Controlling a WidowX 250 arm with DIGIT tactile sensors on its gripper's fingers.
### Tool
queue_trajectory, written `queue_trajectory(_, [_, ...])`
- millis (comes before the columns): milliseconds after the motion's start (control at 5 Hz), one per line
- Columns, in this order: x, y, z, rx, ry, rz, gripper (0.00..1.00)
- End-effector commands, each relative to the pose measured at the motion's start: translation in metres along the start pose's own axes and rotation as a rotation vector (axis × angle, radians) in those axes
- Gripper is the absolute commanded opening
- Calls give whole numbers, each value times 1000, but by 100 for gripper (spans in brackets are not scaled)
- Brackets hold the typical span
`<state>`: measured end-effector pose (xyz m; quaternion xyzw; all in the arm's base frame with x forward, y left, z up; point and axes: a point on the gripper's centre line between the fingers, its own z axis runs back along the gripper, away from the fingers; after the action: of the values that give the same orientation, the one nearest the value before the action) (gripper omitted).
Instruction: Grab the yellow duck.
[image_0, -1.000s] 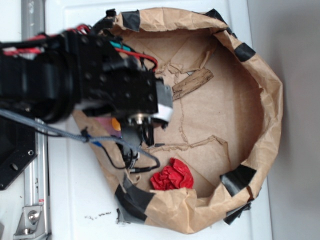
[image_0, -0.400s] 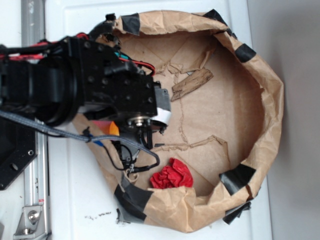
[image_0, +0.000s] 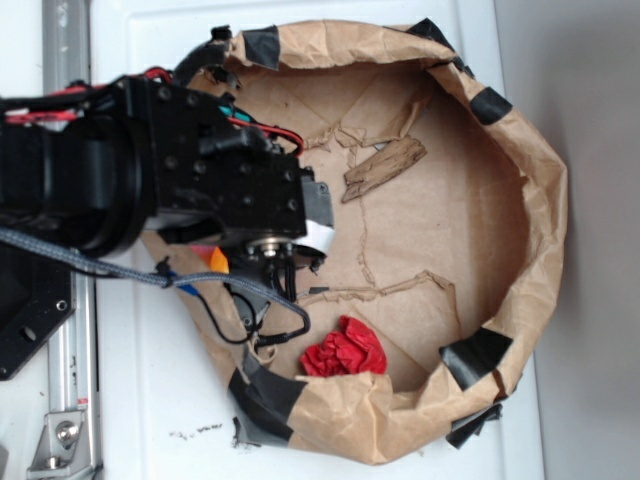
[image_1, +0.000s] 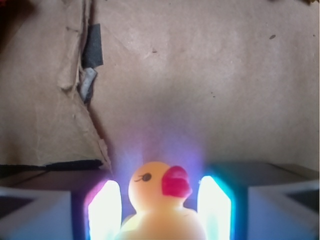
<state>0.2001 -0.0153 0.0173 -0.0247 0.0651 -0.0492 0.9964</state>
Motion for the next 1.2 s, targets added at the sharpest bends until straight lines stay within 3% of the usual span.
queue_trajectory(0, [22, -4, 39, 9, -116, -12, 0])
queue_trajectory(200, [58, -23, 96, 9, -251, -29, 0])
queue_trajectory(400, [73, -42, 143, 73, -316, -22, 0])
queue_trajectory(600, [71, -42, 164, 115, -359, 16, 0])
queue_trajectory(800, [60, -5, 155, 174, -300, 151, 0])
queue_trajectory(1000, [44, 24, 149, 176, -309, 198, 0])
